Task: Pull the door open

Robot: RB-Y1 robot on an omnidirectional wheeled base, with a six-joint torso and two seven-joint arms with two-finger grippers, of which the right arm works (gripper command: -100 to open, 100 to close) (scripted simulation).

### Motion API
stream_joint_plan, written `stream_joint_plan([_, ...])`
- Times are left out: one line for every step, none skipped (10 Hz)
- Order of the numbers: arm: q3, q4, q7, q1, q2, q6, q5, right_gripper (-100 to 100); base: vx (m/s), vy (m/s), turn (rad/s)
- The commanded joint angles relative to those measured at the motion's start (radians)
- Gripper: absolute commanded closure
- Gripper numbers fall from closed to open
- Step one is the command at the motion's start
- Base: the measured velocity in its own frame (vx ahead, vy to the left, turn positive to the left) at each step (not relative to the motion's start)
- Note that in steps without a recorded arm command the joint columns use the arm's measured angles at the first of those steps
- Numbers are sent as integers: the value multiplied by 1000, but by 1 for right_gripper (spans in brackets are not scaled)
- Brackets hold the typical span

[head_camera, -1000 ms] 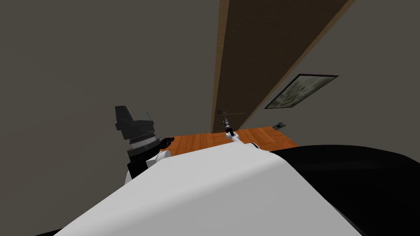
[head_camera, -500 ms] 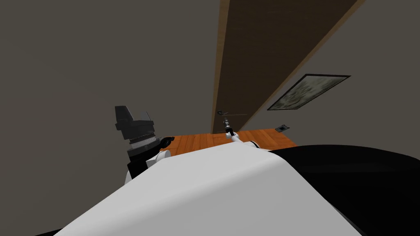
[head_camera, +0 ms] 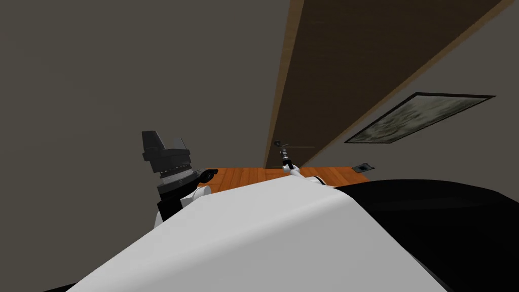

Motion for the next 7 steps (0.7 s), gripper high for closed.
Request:
stream_joint_plan([0, 15, -14, 20, -32, -24, -28, -100, 151, 5, 196])
stream_joint_plan([-1, 17, -22, 33, -50, -30, -44, -100, 200, 2, 230])
stream_joint_plan([-1, 17, -22, 33, -50, -30, -44, -100, 139, 3, 43])
stream_joint_plan([-1, 19, -32, 53, -76, -40, -68, -100, 160, 3, 144])
stream_joint_plan([-1, 19, -35, 58, -84, -43, -75, -100, 197, -26, 150])
stream_joint_plan([2, 47, -42, 43, -83, -57, -67, -100, 86, -18, 27])
stream_joint_plan([2, 47, -42, 43, -83, -57, -67, 100, -13, 3, -21])
